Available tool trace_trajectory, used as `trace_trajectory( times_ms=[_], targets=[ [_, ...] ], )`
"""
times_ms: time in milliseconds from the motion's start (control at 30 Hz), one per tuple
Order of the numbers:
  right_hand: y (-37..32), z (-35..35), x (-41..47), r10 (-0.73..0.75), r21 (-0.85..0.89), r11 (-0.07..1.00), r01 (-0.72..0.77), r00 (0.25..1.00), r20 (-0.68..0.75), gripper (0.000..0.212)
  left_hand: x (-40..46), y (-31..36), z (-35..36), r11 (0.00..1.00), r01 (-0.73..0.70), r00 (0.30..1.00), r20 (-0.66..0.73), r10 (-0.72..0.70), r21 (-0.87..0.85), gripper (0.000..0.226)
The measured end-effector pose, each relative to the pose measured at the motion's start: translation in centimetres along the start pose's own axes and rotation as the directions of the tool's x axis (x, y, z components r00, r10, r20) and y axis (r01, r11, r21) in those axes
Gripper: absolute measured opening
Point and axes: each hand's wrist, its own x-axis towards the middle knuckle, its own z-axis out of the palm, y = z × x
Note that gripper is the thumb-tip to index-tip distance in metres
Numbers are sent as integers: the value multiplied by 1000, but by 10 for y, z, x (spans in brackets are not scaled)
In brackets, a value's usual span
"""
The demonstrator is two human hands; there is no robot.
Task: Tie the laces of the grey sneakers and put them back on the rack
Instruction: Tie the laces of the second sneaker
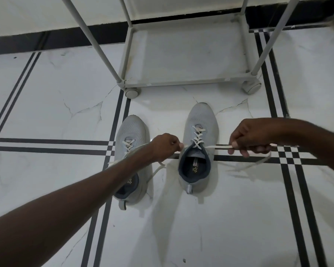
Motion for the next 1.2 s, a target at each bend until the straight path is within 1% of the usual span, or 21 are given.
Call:
trace_trajectory(
  times_ms=[33,67,167,200,267,333,400,500,567,633,767,800,900,967,1000,1033,1067,1100,1133,1167,1200],
  targets=[
    [-3,-4,-2,31,-73,997,-30,1000,6,23,0,-1,-3,1000,-9,1000,9,9,8,28],
    [-5,-5,-1,57,-106,993,-56,998,2,23,0,-2,-4,1000,-24,999,25,24,13,30],
    [-1,14,9,135,-66,989,-134,991,17,20,-2,-3,-4,997,-54,995,91,49,56,27],
    [2,25,16,133,-64,989,-132,991,14,21,-2,-3,-2,998,-43,993,112,39,35,23],
    [10,47,33,71,-34,997,-73,996,-49,29,-1,-1,1,1000,-21,990,142,23,-17,18],
    [12,63,45,-12,46,999,19,989,-145,38,1,2,2,997,-45,992,121,38,60,19],
    [12,70,50,-83,122,987,110,974,-209,42,1,3,1,987,-77,996,57,70,140,26],
    [25,68,52,-132,166,972,166,971,-198,44,0,-6,-4,980,-88,995,-31,95,180,26],
    [39,62,53,-106,119,984,136,968,-229,45,-1,-18,-5,979,-63,992,-99,83,194,26],
    [48,56,55,-82,49,994,99,958,-274,46,-4,-29,-1,975,-36,988,-137,68,221,27],
    [52,51,59,-132,-111,989,101,938,-322,45,-6,-33,5,967,-7,981,-188,56,253,25],
    [52,51,60,-144,-141,985,103,935,-323,46,-7,-34,5,963,-15,980,-188,68,269,24],
    [48,45,56,-136,-206,976,76,946,-293,49,-12,-46,-3,954,-52,987,-127,93,294,22],
    [39,36,47,-144,-274,959,70,954,-263,46,-16,-59,-18,933,-53,984,-139,109,356,19],
    [32,30,41,-150,-309,949,67,956,-251,43,-17,-63,-25,895,-52,969,-195,152,442,18],
    [23,24,34,-158,-344,937,69,958,-240,42,-16,-66,-31,842,-30,937,-278,211,538,16],
    [12,19,27,-175,-384,920,75,957,-232,41,-17,-63,-37,816,11,888,-380,257,578,15],
    [0,14,21,-197,-424,902,85,954,-228,39,-18,-55,-40,839,51,839,-479,257,541,15],
    [-12,10,14,-224,-453,886,99,947,-230,36,-18,-45,-40,893,58,800,-556,226,447,15],
    [-23,7,10,-255,-473,874,117,936,-241,30,-18,-34,-40,946,34,776,-605,178,322,15],
    [-34,4,5,-295,-488,862,141,921,-256,25,-16,-24,-39,984,-12,774,-622,121,177,13]
  ],
)
